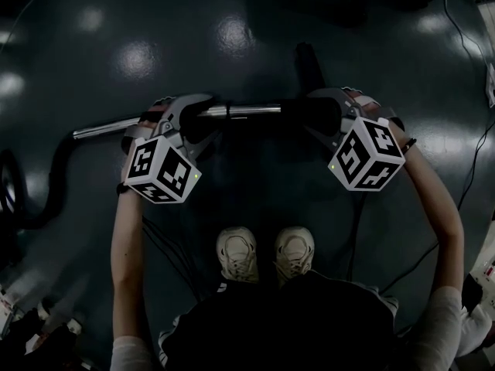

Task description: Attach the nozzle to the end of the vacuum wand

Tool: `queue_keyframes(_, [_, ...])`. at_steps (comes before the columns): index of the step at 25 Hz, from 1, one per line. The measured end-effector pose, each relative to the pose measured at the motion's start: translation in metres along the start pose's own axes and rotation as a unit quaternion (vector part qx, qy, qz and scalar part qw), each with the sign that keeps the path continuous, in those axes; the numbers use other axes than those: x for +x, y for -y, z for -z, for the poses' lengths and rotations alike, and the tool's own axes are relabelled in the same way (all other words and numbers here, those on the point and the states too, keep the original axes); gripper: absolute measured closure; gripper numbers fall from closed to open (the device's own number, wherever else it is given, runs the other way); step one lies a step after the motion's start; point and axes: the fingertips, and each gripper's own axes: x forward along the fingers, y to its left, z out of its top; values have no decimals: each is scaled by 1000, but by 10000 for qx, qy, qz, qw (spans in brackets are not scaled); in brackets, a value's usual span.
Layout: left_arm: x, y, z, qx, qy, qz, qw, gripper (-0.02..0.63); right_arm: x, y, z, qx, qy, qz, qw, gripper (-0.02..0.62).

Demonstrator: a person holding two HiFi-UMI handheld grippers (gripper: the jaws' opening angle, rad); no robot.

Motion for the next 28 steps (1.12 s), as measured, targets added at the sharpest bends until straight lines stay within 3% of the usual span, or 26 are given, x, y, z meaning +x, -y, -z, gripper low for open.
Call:
queue_keyframes(6, [1, -1, 1, 30, -27, -46, 10000, 396, -8, 2, -14, -147, 3, 48, 9999, 417])
queue_keyframes(18, [7, -6, -26, -21, 442, -192, 9988, 408, 11, 9, -41, -427, 231, 92, 9988, 417])
queue_keyframes(20, [8, -5, -32, -154, 647, -204, 9976, 413, 18, 7, -36, -436, 171, 78, 9989, 417])
queue_keyframes(22, [0, -15, -46, -590, 1207, -479, 9898, 474, 21, 8, -37, -282, 265, 161, 9991, 417])
queue_keyframes(23, [-10, -26, -54, -905, 1607, -738, 9801, 598, 17, 13, -42, -34, 461, 309, 9984, 424])
queue_keyframes(24, [-23, -41, -63, -1302, 2053, -1014, 9647, 600, 8, 22, -49, 366, 762, 529, 9950, 477])
queue_keyframes(25, [-37, -55, -69, -1851, 2528, -1271, 9411, 600, -4, 34, -58, 876, 1130, 779, 9867, 538])
queue_keyframes(26, [-52, -69, -71, -2507, 2997, -1495, 9083, 600, -17, 47, -66, 1428, 1524, 1013, 9727, 563])
queue_keyframes(28, [-81, -89, -68, -3649, 3842, -1898, 8266, 600, -40, 69, -78, 2524, 2262, 1411, 9302, 588])
